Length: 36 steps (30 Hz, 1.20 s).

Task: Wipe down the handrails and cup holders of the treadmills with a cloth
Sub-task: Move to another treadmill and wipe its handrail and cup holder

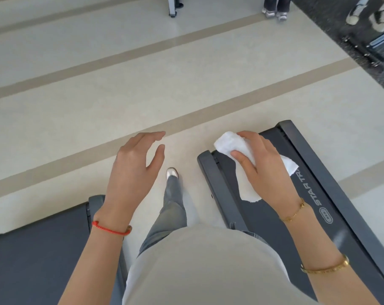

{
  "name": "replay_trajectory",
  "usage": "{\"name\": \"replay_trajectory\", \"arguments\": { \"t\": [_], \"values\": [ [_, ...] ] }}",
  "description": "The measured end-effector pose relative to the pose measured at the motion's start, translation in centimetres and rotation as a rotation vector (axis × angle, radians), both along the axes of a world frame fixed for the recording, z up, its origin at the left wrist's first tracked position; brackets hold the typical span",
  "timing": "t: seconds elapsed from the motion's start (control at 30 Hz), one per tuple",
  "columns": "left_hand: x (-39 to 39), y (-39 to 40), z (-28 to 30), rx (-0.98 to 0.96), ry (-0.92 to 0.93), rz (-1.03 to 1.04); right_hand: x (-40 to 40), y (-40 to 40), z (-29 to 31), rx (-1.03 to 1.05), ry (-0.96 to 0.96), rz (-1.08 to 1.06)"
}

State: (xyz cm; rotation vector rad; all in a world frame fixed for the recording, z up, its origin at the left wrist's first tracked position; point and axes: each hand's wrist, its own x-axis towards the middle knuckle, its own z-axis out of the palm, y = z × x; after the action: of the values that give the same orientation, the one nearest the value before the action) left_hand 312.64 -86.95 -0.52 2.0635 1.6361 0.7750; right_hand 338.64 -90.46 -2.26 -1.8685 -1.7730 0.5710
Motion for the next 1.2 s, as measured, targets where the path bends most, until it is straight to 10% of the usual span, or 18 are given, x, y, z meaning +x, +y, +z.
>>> {"name": "replay_trajectory", "arguments": {
  "t": [0.53,1.2],
  "values": [
    [1.8,36.0,1.3,0.034,0.060,-0.374,0.0,27.5,0.3,0.077,-0.002,-0.349],
    [20.3,58.4,-0.5,0.023,0.033,-0.710,12.9,41.6,-0.9,0.023,-0.009,-0.690]
  ]
}}
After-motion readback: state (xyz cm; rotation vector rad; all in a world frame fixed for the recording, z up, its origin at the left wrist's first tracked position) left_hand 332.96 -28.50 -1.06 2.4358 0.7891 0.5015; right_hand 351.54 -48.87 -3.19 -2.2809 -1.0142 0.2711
